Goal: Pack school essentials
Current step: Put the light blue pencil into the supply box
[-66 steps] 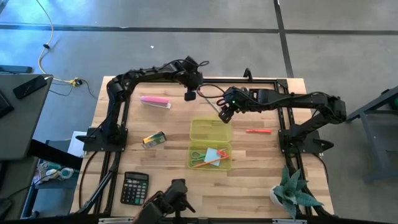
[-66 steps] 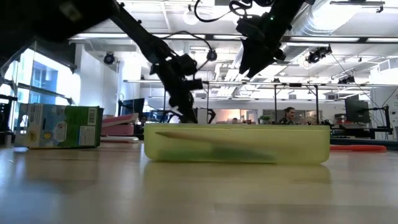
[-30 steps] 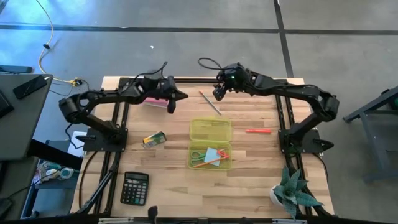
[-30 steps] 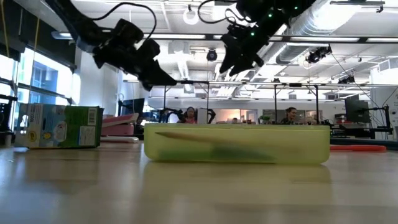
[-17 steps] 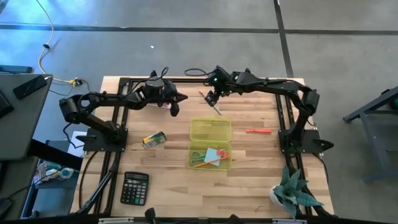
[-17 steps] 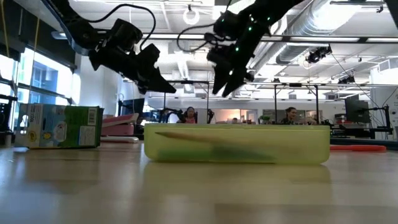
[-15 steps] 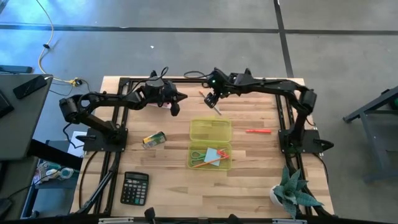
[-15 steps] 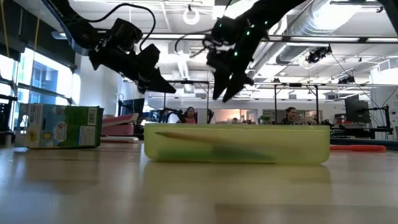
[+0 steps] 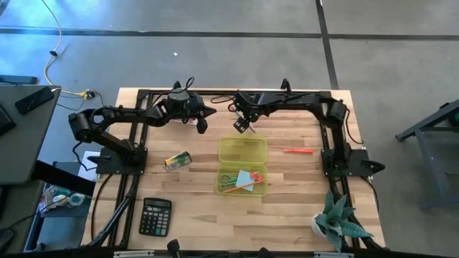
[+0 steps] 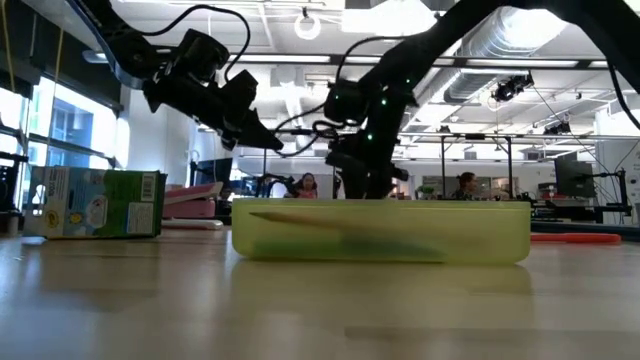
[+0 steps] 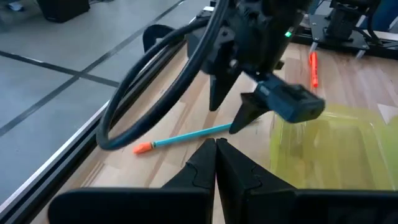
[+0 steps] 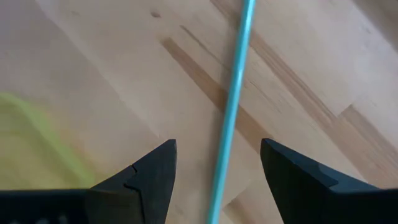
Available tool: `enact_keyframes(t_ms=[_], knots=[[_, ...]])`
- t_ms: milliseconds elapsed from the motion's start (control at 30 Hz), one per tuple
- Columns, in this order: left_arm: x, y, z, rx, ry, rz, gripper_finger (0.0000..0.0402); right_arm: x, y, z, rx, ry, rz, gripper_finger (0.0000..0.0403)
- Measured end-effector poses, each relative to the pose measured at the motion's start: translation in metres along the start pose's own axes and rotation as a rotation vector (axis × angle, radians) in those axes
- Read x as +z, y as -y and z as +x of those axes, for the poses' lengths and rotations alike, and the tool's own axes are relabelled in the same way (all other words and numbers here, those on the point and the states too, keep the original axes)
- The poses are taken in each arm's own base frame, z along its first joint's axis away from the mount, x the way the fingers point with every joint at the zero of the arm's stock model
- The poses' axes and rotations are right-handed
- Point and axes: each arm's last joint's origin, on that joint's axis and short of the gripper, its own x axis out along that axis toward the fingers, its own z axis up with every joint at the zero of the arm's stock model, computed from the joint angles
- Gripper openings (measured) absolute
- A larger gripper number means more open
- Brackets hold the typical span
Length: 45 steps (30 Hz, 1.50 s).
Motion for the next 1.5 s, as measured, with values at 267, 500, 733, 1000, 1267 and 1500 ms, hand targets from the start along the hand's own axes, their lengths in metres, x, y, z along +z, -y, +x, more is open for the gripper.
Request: enact_keyframes(t_ms=[267, 500, 733, 1000, 1267, 1500], knots=[[0.000, 0.000, 0.000, 0.000, 0.000, 0.000, 0.0000, -0.005, 0.000, 0.020, -0.018, -0.052, 0.012, 0.0196], [0.000, 0.000, 0.000, 0.000, 0.000, 0.000, 0.0000, -0.008, 0.001, 0.025, -0.029, -0.083, 0.038, 0.0139], [0.000, 0.000, 0.000, 0.000, 0.000, 0.000, 0.0000, -0.010, 0.004, 0.025, -0.055, -0.111, 0.056, 0.0057], [-0.002, 0.001, 0.000, -0.016, -0.021, -0.013, 0.0000, -0.011, 0.005, 0.025, -0.068, -0.122, 0.031, 0.0011], [-0.002, 0.001, 0.000, -0.017, -0.021, -0.013, 0.0000, -0.016, 0.010, 0.011, -0.133, -0.148, 0.000, 0.0005], [-0.002, 0.001, 0.000, -0.019, -0.021, -0.012, 0.0000, -0.015, 0.021, -0.032, -0.223, -0.123, -0.020, 0.0003]])
